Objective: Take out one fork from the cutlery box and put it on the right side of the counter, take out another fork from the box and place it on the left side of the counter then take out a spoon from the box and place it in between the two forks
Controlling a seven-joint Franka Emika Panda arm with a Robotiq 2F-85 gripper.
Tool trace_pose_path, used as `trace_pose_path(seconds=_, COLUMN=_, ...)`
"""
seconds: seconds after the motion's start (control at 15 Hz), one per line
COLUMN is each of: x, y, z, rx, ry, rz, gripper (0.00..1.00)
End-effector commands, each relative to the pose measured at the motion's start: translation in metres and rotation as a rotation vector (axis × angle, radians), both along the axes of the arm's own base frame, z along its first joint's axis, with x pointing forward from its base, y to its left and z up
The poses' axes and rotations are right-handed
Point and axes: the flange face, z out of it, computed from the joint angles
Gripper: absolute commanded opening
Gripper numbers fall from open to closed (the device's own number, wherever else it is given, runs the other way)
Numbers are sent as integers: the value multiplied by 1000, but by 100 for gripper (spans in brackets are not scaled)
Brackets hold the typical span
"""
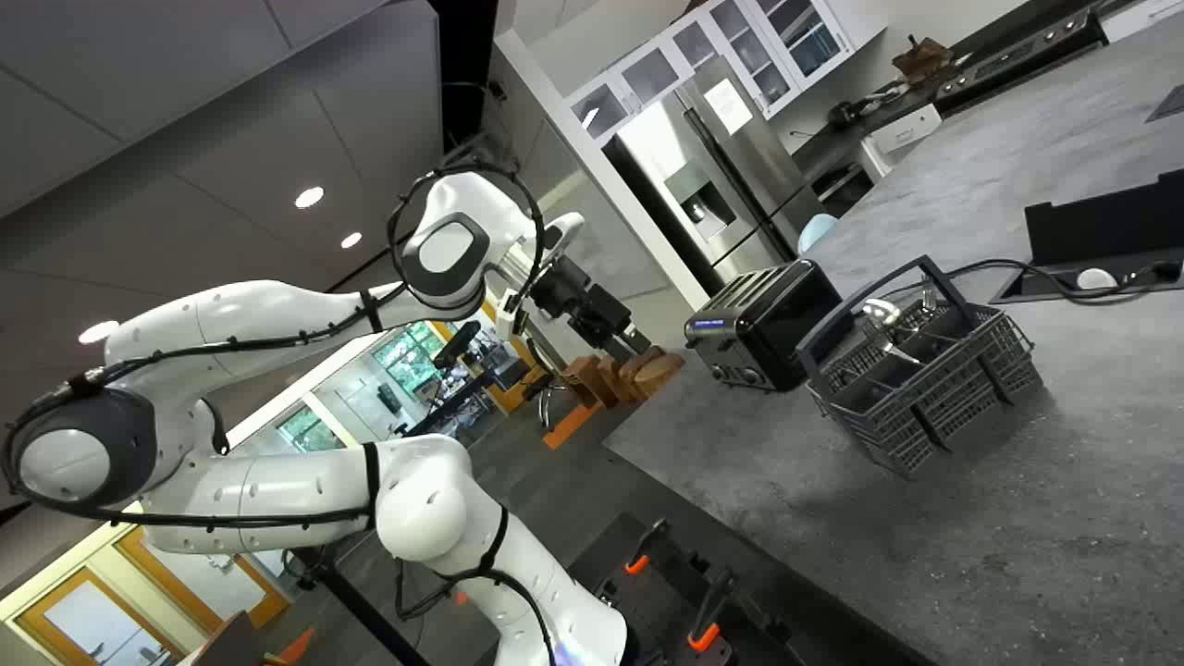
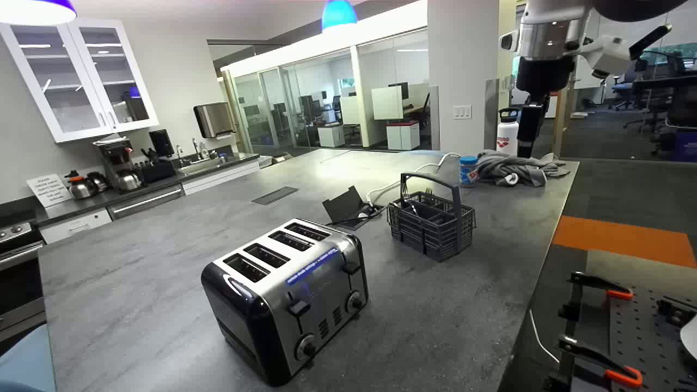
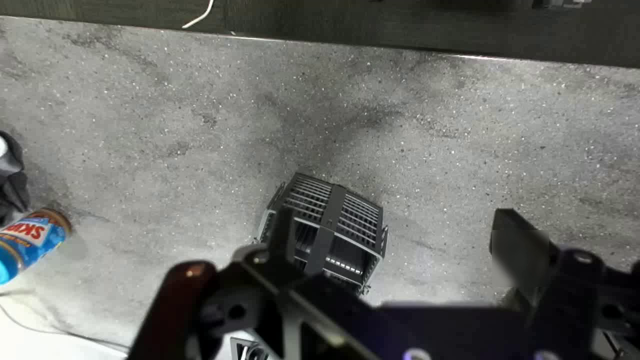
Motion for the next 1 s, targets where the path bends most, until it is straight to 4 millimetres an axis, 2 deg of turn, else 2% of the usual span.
trace_pose_path(seconds=0.0, x=-1, y=0, z=-3, rx=1, ry=9, rz=0, gripper=100)
trace_pose_path(seconds=0.27, x=1, y=-1, z=-6, rx=7, ry=7, rz=6, gripper=100)
trace_pose_path(seconds=0.4, x=9, y=-9, z=1, rx=26, ry=-21, rz=15, gripper=100)
trace_pose_path(seconds=0.67, x=26, y=-46, z=13, rx=117, ry=-47, rz=58, gripper=100)
trace_pose_path(seconds=0.93, x=33, y=-98, z=14, rx=206, ry=-73, rz=174, gripper=100)
